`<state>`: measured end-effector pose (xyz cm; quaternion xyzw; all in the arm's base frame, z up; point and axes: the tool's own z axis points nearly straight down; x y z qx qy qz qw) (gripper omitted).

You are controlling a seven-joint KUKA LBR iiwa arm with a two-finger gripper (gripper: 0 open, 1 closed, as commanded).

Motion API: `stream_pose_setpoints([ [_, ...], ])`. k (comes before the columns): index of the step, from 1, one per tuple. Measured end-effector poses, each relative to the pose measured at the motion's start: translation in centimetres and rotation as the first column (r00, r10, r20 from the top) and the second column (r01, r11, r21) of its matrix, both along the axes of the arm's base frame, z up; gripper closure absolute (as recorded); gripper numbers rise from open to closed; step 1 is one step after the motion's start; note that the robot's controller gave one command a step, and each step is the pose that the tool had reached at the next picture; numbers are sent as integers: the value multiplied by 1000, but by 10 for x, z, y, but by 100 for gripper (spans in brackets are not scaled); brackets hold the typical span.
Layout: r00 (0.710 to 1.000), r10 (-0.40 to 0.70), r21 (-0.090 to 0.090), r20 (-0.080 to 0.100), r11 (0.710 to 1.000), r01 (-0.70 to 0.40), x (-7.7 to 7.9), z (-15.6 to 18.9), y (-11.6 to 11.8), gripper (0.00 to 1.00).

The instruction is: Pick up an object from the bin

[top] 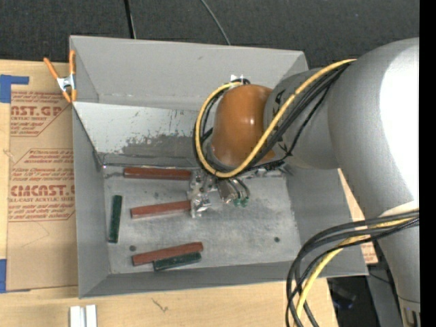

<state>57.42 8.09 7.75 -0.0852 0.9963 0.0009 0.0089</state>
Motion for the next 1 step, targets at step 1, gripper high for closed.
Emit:
stream_pose_setpoints([
  [1,1000,0,0,0,1000,0,0,0,0,100],
])
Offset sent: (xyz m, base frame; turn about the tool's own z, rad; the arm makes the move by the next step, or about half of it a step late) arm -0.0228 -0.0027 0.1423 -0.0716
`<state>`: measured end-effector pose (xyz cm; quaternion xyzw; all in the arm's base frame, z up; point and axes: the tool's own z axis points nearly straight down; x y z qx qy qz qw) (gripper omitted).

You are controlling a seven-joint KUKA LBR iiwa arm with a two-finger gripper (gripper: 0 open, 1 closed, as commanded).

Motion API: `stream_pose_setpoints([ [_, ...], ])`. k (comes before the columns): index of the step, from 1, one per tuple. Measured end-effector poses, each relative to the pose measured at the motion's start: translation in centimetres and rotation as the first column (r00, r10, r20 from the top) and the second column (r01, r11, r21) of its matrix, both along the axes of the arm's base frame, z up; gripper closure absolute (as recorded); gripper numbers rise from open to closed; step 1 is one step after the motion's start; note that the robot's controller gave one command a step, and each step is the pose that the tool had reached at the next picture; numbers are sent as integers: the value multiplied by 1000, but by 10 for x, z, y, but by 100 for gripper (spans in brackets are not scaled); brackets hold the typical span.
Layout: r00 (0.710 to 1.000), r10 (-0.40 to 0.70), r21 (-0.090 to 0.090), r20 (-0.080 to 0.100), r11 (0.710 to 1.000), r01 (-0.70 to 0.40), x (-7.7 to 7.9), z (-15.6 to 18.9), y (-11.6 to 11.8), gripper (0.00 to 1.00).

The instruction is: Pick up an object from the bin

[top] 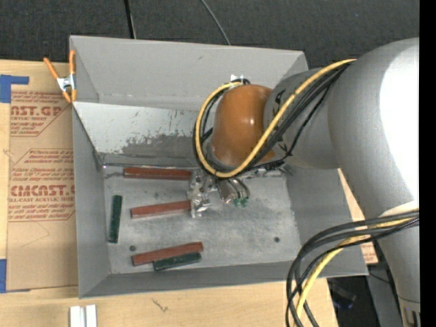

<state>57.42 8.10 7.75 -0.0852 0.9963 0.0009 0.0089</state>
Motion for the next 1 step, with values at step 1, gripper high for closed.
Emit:
stream_pose_setpoints([
  [1,997,72,-3,-13,997,-72,-22,143,-2,100],
])
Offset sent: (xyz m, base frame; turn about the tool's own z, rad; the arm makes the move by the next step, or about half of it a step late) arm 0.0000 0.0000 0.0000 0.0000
